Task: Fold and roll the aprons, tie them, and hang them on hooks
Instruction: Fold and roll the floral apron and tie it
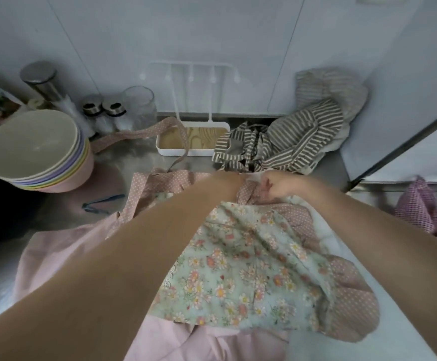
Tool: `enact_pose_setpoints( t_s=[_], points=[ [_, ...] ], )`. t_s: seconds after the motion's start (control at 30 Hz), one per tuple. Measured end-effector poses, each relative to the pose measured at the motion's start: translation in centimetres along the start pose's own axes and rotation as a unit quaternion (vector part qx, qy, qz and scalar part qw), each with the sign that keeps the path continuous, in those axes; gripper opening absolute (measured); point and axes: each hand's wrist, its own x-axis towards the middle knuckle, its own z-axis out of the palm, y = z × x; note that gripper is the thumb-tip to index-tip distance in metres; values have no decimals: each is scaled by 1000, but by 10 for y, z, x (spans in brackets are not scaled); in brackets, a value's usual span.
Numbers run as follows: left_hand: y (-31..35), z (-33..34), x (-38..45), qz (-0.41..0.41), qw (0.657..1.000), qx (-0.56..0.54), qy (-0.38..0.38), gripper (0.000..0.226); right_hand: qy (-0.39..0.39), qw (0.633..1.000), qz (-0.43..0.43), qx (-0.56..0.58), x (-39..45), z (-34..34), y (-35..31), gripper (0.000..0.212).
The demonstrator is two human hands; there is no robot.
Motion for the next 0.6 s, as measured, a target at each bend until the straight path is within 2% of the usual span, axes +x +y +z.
enact_pose_setpoints(
  t_s=[0.1,0.2,0.27,0.37,0.4,0.43,0.5,0.53,0.6],
  points=[
    [2,5,18,-31,999,9,20,46,3,999,2,46,11,5,11,57],
    [3,2,28,-26,999,-36,25,34,6,1000,-18,-18,16,6,12,86],
    [-2,-4,30,-7,998,-62,29,35,-22,999,-4,-47,10,2,12,82],
    [-20,-15,30,-43,988,-108,99,27,-101,991,57,-61,-4,-16,12,34],
    [-25,-15,33,-63,985,-114,108,28,-117,989,70,-63,-8,-25,14,27],
    [-27,-14,36,-84,984,-120,100,29,-125,987,84,-47,-10,-34,16,31],
    [-25,-13,41,-101,985,-130,44,29,-129,983,131,-23,-10,-52,21,63],
    [-23,-10,44,-105,985,-140,9,27,-113,981,148,-48,-8,-59,23,69],
    [-18,-5,46,-119,978,-164,-38,25,-54,979,145,-136,-5,-57,24,63]
  ],
)
